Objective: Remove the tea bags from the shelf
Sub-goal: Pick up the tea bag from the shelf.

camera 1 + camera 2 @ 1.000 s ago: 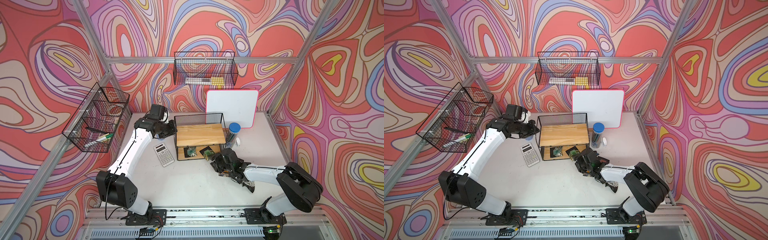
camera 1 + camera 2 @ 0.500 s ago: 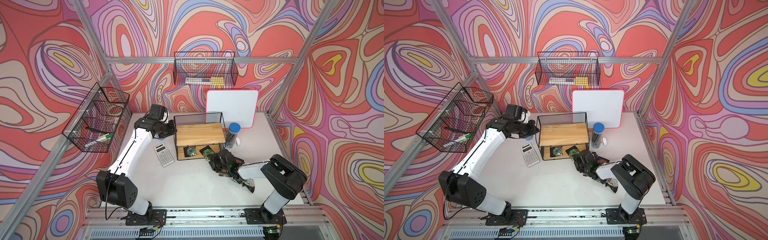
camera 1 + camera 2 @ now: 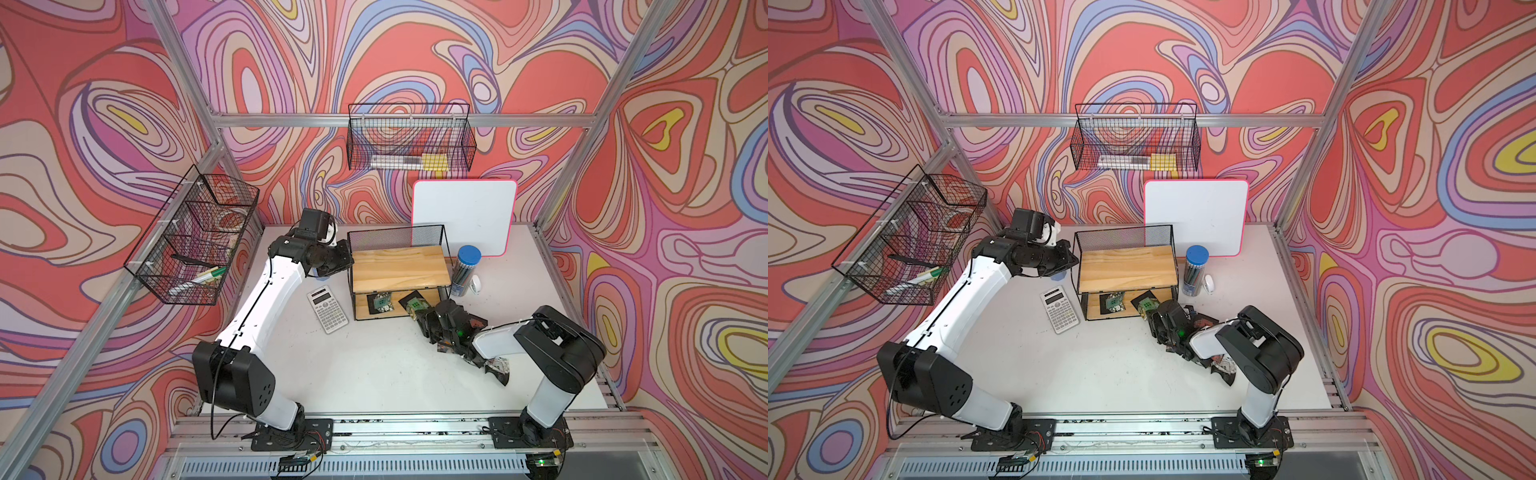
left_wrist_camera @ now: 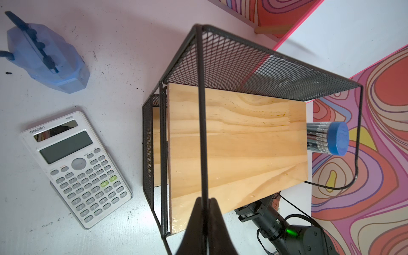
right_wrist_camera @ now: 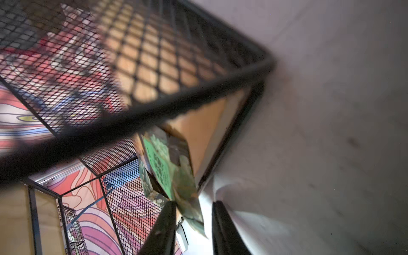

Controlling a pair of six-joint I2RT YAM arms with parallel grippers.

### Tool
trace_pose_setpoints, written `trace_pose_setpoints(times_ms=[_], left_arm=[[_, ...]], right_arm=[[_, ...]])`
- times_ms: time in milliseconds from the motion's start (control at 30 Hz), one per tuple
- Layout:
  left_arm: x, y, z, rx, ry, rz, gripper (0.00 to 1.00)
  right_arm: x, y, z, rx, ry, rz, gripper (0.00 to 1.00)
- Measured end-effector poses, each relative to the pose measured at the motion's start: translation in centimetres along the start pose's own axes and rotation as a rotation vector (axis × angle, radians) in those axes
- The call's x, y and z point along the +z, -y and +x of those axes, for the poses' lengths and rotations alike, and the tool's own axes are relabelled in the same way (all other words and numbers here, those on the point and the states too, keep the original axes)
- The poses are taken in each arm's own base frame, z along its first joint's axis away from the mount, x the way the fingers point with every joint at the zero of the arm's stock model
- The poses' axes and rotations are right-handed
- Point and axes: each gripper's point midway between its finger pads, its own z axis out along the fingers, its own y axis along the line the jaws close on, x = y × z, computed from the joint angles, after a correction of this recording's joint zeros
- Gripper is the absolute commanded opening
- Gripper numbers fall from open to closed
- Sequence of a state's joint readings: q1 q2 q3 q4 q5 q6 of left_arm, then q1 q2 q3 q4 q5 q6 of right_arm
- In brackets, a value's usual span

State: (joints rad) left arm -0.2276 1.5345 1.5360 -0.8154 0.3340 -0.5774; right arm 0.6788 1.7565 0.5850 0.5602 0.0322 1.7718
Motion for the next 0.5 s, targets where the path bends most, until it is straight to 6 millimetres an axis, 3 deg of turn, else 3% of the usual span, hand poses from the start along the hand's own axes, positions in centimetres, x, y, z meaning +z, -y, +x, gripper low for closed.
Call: trace_pose_setpoints(times_ms=[233, 500], left_arm=[[0.0, 0.0, 0.0, 0.001, -0.001, -0.001, 0.00], [0.1, 0.0, 0.0, 0.000, -0.001, -0.001, 0.00]], right_arm=[[0.3, -0.4, -0.1, 0.017, 0.013, -0.025, 0.02], [-0.9, -1.0, 0.0, 0.020, 0.023, -0.009, 0.00]])
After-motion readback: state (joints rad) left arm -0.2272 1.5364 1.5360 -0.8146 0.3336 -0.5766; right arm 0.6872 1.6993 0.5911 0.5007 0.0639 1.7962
